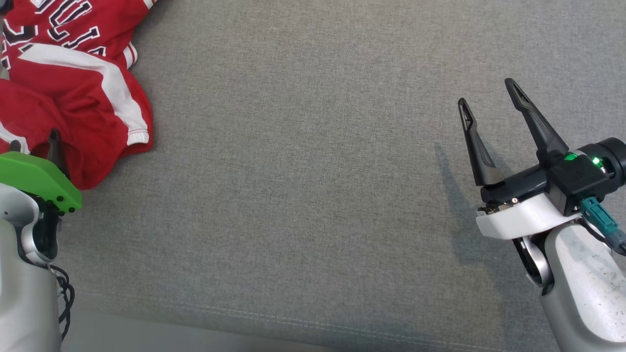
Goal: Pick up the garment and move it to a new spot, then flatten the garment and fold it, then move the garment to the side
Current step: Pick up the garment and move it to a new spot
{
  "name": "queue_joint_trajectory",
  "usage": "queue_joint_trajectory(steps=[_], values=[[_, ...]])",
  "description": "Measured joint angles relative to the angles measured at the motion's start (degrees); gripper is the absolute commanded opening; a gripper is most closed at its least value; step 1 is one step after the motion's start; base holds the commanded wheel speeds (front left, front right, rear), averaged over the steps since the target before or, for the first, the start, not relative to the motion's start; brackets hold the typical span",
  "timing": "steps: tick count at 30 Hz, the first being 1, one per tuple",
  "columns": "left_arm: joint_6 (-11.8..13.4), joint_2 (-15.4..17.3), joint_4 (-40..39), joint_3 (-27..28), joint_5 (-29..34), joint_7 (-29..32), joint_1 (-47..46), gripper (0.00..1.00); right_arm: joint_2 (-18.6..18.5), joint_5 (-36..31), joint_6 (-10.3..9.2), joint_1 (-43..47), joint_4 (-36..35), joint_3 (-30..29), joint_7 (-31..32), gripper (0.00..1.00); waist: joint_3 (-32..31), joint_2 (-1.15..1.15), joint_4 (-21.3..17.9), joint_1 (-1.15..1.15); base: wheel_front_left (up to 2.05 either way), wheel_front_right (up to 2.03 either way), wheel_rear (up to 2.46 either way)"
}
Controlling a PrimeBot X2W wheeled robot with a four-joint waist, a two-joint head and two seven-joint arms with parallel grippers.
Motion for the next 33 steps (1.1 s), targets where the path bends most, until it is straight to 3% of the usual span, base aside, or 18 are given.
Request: queue_joint_trajectory(steps=[6,7,8,10,21,33], values=[[0.05,-0.22,3.47,-0.29,-0.03,1.44,-0.88,1.0,-0.52,0.0,0.3,-0.04,0.02,0.07,0.0,1.0,0.53,0.0,-0.28,0.0,0.0,0.0,0.0],[0.05,-0.37,3.98,-0.32,-0.03,1.45,-0.89,0.89,-0.67,0.0,0.29,-0.04,0.03,0.02,0.0,1.0,0.56,0.0,-0.3,0.0,0.0,0.0,0.0],[0.05,-0.47,4.44,-0.34,-0.03,1.44,-0.92,0.44,-0.74,0.0,0.29,-0.05,0.03,0.01,0.0,1.0,0.57,0.0,-0.31,0.0,0.0,0.0,0.0],[0.05,-0.49,5.05,-0.35,-0.03,1.33,-1.16,0.0,-0.75,0.0,0.29,-0.05,0.09,0.0,0.0,1.0,0.6,0.0,-0.35,0.0,0.0,0.0,0.0],[-0.8,-0.94,4.12,0.03,-0.07,-6.67,-5.21,0.0,-0.43,0.05,0.26,-0.96,0.78,-0.52,0.0,1.0,-1.22,0.0,-0.38,0.0,0.0,0.0,0.0],[-7.08,-4.49,-1.24,-2.05,-1.71,-14.17,-7.67,0.0,2.59,1.67,-1.05,-0.92,2.44,-0.82,0.0,1.0,-7.23,0.0,-0.84,0.0,0.0,0.0,0.0]])
